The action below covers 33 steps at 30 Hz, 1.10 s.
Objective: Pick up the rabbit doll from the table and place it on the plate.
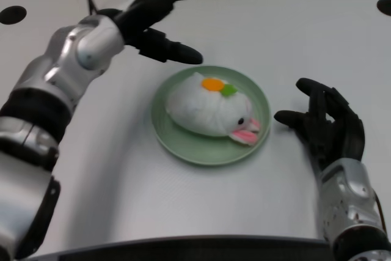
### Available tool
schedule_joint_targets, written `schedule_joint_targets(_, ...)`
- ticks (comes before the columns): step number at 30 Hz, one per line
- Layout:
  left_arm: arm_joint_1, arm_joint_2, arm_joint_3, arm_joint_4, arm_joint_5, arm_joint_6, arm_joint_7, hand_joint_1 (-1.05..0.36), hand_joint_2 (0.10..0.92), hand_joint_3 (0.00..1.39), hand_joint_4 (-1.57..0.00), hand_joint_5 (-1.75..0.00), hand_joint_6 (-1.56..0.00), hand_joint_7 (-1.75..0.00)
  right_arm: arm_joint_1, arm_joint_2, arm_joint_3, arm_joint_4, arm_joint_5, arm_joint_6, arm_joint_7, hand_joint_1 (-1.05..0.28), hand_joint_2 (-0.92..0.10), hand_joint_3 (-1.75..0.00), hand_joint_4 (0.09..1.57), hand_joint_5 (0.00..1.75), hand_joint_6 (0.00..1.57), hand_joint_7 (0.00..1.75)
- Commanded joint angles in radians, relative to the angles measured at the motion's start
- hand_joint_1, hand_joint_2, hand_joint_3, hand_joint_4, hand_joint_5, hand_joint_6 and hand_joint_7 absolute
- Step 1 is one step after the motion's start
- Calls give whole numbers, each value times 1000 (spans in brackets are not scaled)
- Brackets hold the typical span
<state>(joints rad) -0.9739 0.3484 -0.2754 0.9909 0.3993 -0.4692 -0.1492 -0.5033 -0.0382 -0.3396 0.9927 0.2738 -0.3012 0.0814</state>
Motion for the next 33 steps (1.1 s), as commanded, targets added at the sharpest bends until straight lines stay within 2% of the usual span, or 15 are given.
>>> schedule_joint_targets(1, 53, 14, 69, -36, -85, -17, -23, -902, 921, 149, -22, -493, -140, -62, 1, 2, -1, 15, -2, -3, -5, -410, -921, -401, 725, 1174, 621, 904)
schedule_joint_targets(10, 65, 13, 80, -61, -90, -6, -39, -895, 921, 152, 1, -559, -146, -61, 0, 1, 0, 18, -1, -4, -5, -410, -921, -404, 728, 1171, 622, 902)
schedule_joint_targets(11, 170, 23, 145, -124, -162, -14, -32, -868, 921, 198, -23, -586, -166, -69, 0, 4, 0, 13, -1, -1, -9, -407, -921, -404, 727, 1171, 622, 901)
schedule_joint_targets(12, 278, 23, 208, -195, -240, 1, -36, -809, 921, 307, -39, -702, -212, -74, 2, 6, 2, 9, -1, 1, -10, -400, -921, -407, 726, 1170, 620, 899)
schedule_joint_targets(14, 404, 20, 276, -295, -328, 35, -45, -718, 921, 392, -68, -815, -255, -73, 4, 7, 4, 4, -2, 3, -11, -395, -921, -415, 718, 1170, 615, 892)
schedule_joint_targets(17, 500, -9, 314, -422, -427, 133, -93, -684, 921, 426, -105, -814, -281, -67, 7, 9, 4, -5, 2, 7, -11, -399, -921, -415, 714, 1173, 610, 887)
schedule_joint_targets(19, 577, -38, 349, -527, -533, 234, -138, -658, 921, 432, -144, -805, -305, -68, 9, 10, 3, -5, 6, -1, -1, -400, -921, -411, 717, 1176, 608, 887)
schedule_joint_targets(21, 642, -55, 374, -615, -605, 316, -163, -656, 921, 429, -170, -812, -314, -67, 12, 10, 5, -10, 4, 2, -5, -394, -921, -411, 717, 1174, 611, 888)
schedule_joint_targets(25, 742, -67, 399, -737, -644, 406, -160, -688, 921, 439, -211, -836, -325, -64, 20, 11, 3, -21, 11, 5, 6, -392, -921, -413, 705, 1159, 599, 873)
schedule_joint_targets(28, 807, -78, 423, -796, -668, 450, -159, -692, 921, 450, -234, -851, -343, -70, 26, 11, 7, -34, 8, 13, 3, -391, -921, -422, 700, 1152, 591, 867)
schedule_joint_targets(32, 881, -102, 448, -846, -688, 489, -140, -647, 921, 478, -273, -906, -395, -86, 28, 13, 5, -42, 9, 19, -5, -390, -921, -416, 715, 1154, 608, 862)
schedule_joint_targets(33, 895, -109, 453, -851, -693, 493, -138, -633, 921, 491, -270, -969, -425, -91, 29, 13, 7, -45, 7, 20, -7, -394, -921, -405, 718, 1153, 615, 857)
